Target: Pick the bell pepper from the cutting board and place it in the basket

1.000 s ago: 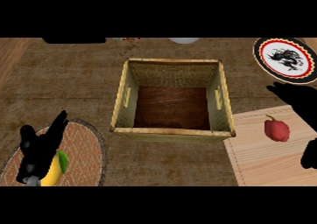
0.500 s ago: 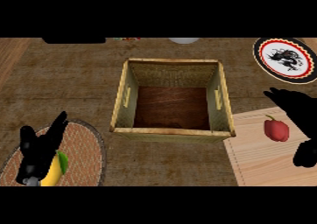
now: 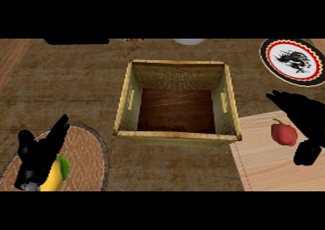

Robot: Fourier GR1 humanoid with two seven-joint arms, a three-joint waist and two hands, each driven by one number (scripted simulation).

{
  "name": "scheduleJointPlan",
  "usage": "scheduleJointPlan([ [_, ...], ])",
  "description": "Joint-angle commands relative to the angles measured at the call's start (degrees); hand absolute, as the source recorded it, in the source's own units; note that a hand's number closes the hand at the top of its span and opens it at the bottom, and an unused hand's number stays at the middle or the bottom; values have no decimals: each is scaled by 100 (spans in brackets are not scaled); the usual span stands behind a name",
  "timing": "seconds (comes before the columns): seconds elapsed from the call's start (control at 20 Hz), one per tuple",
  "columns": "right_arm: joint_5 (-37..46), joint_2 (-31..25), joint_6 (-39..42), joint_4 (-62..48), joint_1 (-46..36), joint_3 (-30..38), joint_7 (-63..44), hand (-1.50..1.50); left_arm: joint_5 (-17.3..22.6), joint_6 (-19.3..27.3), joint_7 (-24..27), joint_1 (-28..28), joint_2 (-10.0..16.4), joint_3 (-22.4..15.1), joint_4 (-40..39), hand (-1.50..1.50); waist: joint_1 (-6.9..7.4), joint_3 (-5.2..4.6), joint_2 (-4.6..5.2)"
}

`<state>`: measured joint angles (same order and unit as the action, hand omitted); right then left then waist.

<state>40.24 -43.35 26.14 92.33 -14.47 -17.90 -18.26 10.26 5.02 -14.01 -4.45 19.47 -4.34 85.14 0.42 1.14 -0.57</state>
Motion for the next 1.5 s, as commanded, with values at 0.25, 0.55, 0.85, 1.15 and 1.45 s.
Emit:
scheduleJointPlan([
  [0.25, 631, 219, -83, -694, 130, -312, 5, -150, -83, -77, -111, -440, -267, -197, -203, 0, 3, -114, 65],
  [0.55, 619, 317, -58, -1047, -92, -89, 245, -150, -131, -187, -51, -432, -219, -52, -392, 0, -13, -115, 66],
  [0.85, 899, 465, -509, -1494, -104, -103, 625, -150, -197, -68, -218, -158, -445, -60, -397, 0, -6, -111, 77],
  [1.15, 1100, 418, -584, -1957, -190, -105, 942, 150, -260, -164, -237, -493, -438, -107, -88, 0, 49, -108, 75],
  [1.45, 1761, 400, -1383, -2011, -71, -468, 1445, 150, -247, -267, -89, -336, -380, 117, -342, 0, 10, -110, 76],
])
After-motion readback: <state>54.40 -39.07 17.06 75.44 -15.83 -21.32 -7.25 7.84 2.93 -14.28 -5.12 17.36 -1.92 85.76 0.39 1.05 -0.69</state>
